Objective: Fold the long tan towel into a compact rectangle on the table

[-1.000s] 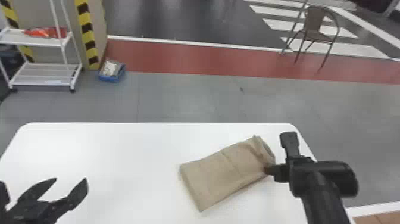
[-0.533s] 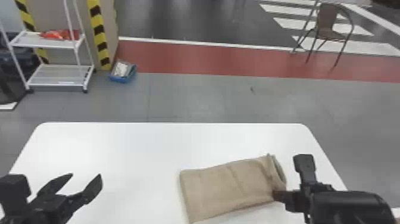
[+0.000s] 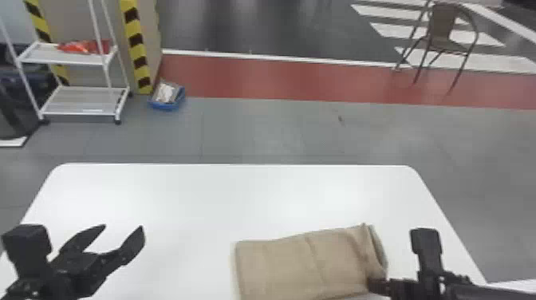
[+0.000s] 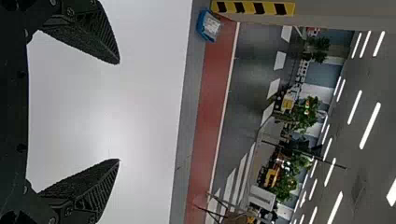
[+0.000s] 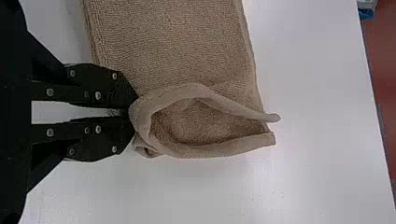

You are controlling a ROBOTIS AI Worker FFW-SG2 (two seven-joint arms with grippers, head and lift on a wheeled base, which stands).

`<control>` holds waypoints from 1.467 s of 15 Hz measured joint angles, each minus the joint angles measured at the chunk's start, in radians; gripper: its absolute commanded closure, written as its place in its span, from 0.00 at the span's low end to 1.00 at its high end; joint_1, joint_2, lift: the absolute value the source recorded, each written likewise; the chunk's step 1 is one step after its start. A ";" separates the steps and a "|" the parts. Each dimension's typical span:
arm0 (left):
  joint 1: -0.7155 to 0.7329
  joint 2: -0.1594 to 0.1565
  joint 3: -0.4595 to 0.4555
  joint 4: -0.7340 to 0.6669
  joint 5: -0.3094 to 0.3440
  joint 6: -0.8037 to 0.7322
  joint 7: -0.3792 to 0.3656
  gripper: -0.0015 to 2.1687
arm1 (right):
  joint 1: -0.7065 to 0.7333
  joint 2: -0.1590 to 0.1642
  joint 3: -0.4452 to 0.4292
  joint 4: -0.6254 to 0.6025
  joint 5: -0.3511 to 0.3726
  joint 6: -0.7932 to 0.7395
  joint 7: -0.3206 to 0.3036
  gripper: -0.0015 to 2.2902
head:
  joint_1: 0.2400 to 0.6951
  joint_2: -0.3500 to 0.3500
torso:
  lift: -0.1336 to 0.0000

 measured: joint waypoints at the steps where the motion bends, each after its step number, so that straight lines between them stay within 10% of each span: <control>1: -0.002 -0.001 0.000 0.000 0.000 0.000 0.002 0.07 | 0.010 0.000 -0.010 -0.026 -0.016 0.032 0.014 0.01 | 1.00 0.29 | 1.00; 8: 0.017 -0.006 -0.051 0.035 0.032 -0.239 0.046 0.07 | 0.018 -0.009 -0.151 -0.136 -0.136 0.167 0.132 0.01 | 1.00 0.25 | 1.00; 17: 0.026 -0.006 -0.073 0.053 0.027 -0.260 0.041 0.07 | -0.241 -0.118 -0.171 0.216 -0.087 0.110 0.154 0.01 | 1.00 0.14 | 1.00; 22: 0.031 -0.006 -0.076 0.049 0.025 -0.260 0.040 0.07 | -0.298 -0.117 -0.099 0.360 -0.023 -0.090 0.153 0.05 | 1.00 0.16 | 1.00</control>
